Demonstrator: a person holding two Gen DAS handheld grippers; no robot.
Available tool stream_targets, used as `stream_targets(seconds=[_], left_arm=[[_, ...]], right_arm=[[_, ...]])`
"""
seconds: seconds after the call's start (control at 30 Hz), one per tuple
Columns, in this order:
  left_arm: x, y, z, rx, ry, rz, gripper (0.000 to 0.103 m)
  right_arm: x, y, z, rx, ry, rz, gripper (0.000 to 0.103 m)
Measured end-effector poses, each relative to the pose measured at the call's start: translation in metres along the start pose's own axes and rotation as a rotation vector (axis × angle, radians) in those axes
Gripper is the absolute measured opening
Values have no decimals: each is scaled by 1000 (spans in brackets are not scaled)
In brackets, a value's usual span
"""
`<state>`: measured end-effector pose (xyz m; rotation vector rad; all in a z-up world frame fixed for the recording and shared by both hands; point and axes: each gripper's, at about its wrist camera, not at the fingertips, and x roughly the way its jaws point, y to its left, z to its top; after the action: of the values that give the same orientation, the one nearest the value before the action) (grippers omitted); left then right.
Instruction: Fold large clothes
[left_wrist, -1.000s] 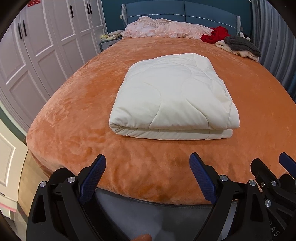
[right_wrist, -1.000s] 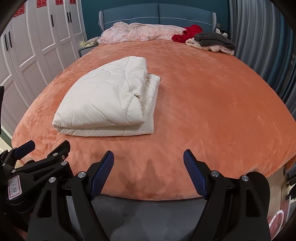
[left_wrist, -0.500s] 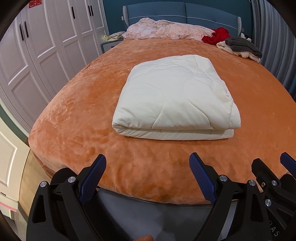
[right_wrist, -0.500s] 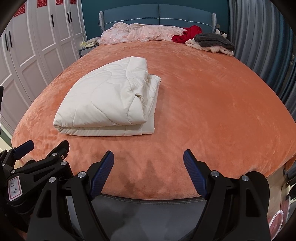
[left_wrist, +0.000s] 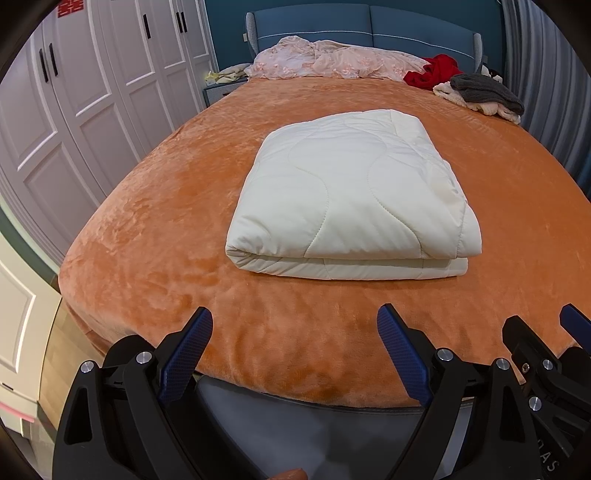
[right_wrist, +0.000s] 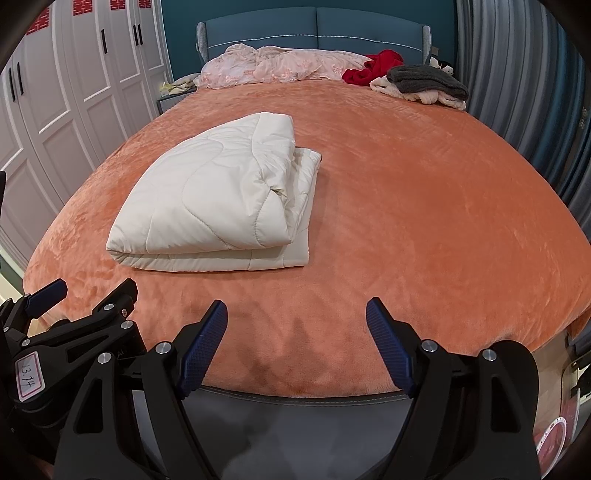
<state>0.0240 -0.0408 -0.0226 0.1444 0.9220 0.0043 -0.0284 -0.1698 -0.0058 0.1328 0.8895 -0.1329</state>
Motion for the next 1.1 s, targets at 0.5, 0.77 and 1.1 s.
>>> stream_targets(seconds=[0.5,0.77,1.1], left_arm=[[1,3,-1,-2,-1,2,87],[1,5,-1,-5,-1,3,87],[-2,9,-4,-10,-2,7,84]], right_arm=[[0,0,0,0,1,1,75],[0,0,0,0,0,2,75],[-1,2,-1,-1,-1,1,75]])
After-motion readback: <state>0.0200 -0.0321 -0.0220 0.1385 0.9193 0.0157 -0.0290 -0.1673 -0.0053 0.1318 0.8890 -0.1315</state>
